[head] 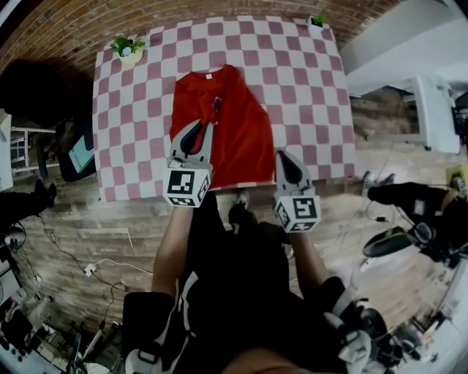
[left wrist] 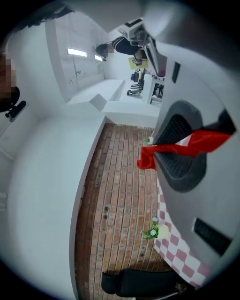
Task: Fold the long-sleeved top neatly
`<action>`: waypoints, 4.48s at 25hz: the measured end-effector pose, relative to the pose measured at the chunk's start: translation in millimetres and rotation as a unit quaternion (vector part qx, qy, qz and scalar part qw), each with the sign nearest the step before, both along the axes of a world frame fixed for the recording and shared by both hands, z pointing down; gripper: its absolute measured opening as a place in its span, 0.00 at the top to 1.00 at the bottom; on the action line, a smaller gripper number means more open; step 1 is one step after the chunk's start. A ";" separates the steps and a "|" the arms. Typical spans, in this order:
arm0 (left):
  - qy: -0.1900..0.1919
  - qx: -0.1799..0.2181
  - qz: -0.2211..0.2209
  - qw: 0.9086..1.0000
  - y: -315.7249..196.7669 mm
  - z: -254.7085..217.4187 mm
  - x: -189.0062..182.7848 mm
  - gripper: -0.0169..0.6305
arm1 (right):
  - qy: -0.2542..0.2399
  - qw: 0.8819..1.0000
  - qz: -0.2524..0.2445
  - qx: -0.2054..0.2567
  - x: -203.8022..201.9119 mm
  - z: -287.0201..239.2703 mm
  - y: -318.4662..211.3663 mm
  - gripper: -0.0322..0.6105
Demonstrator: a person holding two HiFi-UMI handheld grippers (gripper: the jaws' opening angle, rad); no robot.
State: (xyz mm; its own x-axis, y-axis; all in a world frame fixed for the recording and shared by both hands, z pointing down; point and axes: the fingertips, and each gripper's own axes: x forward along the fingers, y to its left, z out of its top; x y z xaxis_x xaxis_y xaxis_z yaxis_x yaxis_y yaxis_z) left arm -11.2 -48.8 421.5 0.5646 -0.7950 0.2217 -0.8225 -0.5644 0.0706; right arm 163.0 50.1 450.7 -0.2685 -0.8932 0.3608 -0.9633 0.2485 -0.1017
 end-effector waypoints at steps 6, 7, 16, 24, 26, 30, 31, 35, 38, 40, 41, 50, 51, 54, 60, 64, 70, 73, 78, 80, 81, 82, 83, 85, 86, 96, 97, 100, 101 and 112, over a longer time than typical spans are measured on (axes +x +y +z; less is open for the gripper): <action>-0.012 -0.033 0.049 0.998 40.1 49.5 63.5 0.90 | 0.004 1.000 0.016 -0.005 39.2 17.1 27.4 0.94; -0.016 -0.038 0.054 0.998 45.3 58.0 71.2 0.90 | 0.006 1.000 0.016 -0.005 44.0 20.3 31.0 0.94; -0.057 -0.086 0.088 0.991 84.4 146.4 116.5 0.90 | 0.001 0.999 0.030 -0.030 67.0 46.9 57.3 0.94; -0.077 -0.116 0.116 0.983 106.6 198.2 138.3 0.90 | -0.001 0.999 0.036 -0.035 70.3 59.4 69.2 0.94; -0.077 -0.121 0.118 0.983 110.5 206.5 140.1 0.90 | -0.001 0.999 0.039 -0.036 70.5 62.1 72.5 0.94; -0.073 -0.144 0.132 0.978 120.6 220.2 144.3 0.89 | -0.003 0.998 0.047 -0.039 72.5 64.5 80.3 0.94; -0.068 -0.150 0.138 0.977 123.4 221.9 146.9 0.87 | -0.004 0.998 0.047 -0.040 73.1 64.4 81.6 0.94; -0.056 -0.158 0.161 0.973 134.6 220.6 159.5 0.78 | -0.005 0.998 0.044 -0.040 74.5 62.8 85.4 0.94; -0.053 -0.157 0.160 0.973 138.8 214.4 162.6 0.78 | -0.006 0.999 0.038 -0.036 74.2 60.3 86.1 0.94; -0.045 -0.149 0.149 0.976 138.9 204.4 159.2 0.80 | -0.009 0.999 0.032 -0.031 72.0 56.1 85.0 0.94; -0.041 -0.146 0.140 0.978 139.0 198.3 155.2 0.85 | -0.011 0.999 0.029 -0.030 70.3 53.5 84.7 0.94; 0.001 -0.104 0.081 0.991 118.8 120.2 93.8 0.96 | -0.017 1.000 -0.010 -0.010 39.4 24.6 66.7 0.94; 0.000 -0.099 0.076 0.992 116.3 110.1 84.3 0.96 | -0.017 1.000 -0.013 -0.006 34.0 19.9 63.4 0.94; -0.008 -0.079 0.056 0.995 108.8 83.4 53.4 0.96 | -0.016 1.000 -0.016 0.001 17.9 8.3 53.8 0.94; -0.007 -0.055 0.027 0.998 91.3 45.6 -5.4 0.96 | -0.020 1.000 -0.020 0.011 -21.1 -12.1 31.0 0.94; -0.002 -0.047 0.016 0.999 75.8 27.9 -38.6 0.96 | -0.034 0.999 -0.015 0.002 -45.6 -19.4 14.9 0.94; 0.004 -0.047 0.011 0.999 51.5 21.2 -80.9 0.96 | -0.037 0.999 -0.010 0.001 -84.7 -24.5 -7.5 0.94; 0.001 -0.042 0.010 0.999 38.4 19.9 -94.8 0.96 | -0.038 0.999 -0.012 0.002 -100.2 -23.4 -18.4 0.94; 0.004 -0.048 0.010 0.999 15.5 21.1 -106.1 0.96 | -0.033 0.999 -0.019 -0.003 -109.5 -25.1 -43.1 0.94; 0.001 -0.050 0.010 0.999 2.3 23.2 -106.1 0.96 | -0.029 0.999 -0.021 -0.004 -107.4 -25.0 -57.7 0.94; 0.002 -0.051 0.009 0.999 -4.0 24.3 -105.5 0.96 | -0.027 0.999 -0.022 -0.006 -105.5 -23.6 -64.8 0.94; 0.002 -0.052 0.006 0.999 -10.4 26.2 -105.1 0.96 | -0.025 0.999 -0.024 -0.008 -103.8 -21.7 -72.3 0.94; 0.002 -0.054 0.003 0.999 -17.2 28.8 -104.9 0.96 | -0.022 0.999 -0.028 -0.010 -102.3 -19.7 -80.4 0.94; 0.001 -0.059 -0.002 0.998 -32.7 35.3 -104.3 0.96 | -0.017 0.999 -0.035 -0.014 -100.0 -15.4 -98.3 0.94; 0.000 -0.063 -0.003 0.998 -40.8 38.8 -103.4 0.96 | -0.016 0.999 -0.038 -0.016 -98.8 -12.7 -107.4 0.94; -0.013 -0.089 0.000 0.996 -116.9 90.4 -81.1 0.96 | 0.018 0.996 -0.079 -0.036 -76.5 21.8 -202.4 0.94; -0.017 -0.092 -0.004 0.996 -125.2 96.0 -80.2 0.96 | 0.018 0.996 -0.082 -0.040 -74.2 28.0 -212.0 0.94; -0.026 -0.107 -0.009 0.994 -148.0 116.8 -76.3 0.96 | 0.011 0.994 -0.091 -0.056 -68.1 47.4 -239.0 0.93; -0.031 -0.116 -0.009 0.993 -153.5 126.0 -75.4 0.96 | 0.010 0.993 -0.094 -0.065 -67.2 55.5 -245.7 0.93; -0.081 -0.177 0.053 0.980 -209.0 199.5 -75.4 0.75 | 0.057 0.964 -0.193 -0.173 -76.3 154.1 -312.4 0.77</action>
State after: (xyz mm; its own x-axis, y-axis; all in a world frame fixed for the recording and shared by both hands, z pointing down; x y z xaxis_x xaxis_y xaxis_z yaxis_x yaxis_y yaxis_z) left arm -86.6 -257.8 621.0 0.5738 -0.5918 0.5661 -0.7778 -0.6104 0.1502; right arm 86.8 -262.4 604.8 -0.4981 -0.5552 0.6661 -0.8153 0.5615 -0.1416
